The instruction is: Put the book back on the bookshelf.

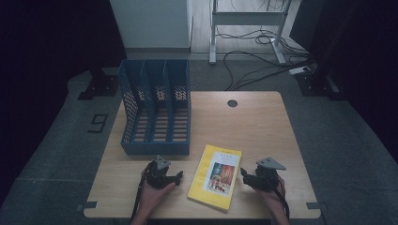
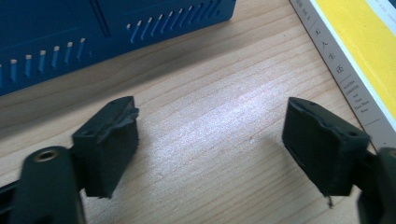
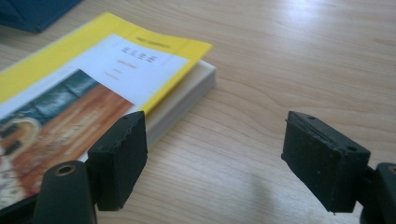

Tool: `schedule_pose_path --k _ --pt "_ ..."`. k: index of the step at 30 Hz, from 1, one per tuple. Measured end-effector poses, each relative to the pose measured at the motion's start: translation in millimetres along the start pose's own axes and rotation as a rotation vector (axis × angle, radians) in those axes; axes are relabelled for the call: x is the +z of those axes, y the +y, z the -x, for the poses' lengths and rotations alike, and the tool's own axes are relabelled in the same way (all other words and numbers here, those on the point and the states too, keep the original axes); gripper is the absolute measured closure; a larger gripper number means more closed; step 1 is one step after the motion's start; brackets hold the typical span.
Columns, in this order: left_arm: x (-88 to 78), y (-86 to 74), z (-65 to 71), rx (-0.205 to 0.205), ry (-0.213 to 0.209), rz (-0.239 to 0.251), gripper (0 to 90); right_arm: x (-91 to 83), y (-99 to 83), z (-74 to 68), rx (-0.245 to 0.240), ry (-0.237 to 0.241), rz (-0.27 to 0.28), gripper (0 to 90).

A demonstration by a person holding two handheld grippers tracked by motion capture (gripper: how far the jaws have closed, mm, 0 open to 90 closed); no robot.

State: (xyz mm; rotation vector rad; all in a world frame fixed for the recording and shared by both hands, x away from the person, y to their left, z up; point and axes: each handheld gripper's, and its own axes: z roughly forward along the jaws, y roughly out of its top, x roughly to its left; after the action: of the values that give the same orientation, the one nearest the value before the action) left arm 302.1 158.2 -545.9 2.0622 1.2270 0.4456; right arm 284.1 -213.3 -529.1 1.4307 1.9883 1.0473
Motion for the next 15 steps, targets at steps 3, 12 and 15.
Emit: schedule_pose_path --k 3,12,15 --pt "-4.8 2.6 4.3 0.000 -0.022 0.020 19.3 -3.2 2.1 -5.2 -0.006 0.010 0.018 21.9" --pt "-14.1 8.5 25.0 0.039 -0.082 0.050 18.2 -6.2 4.8 -19.9 -0.005 0.048 0.047 23.1" --pt "-13.2 8.4 30.2 0.047 -0.099 0.042 18.2 -7.3 5.6 -25.3 -0.012 0.052 0.054 23.2"
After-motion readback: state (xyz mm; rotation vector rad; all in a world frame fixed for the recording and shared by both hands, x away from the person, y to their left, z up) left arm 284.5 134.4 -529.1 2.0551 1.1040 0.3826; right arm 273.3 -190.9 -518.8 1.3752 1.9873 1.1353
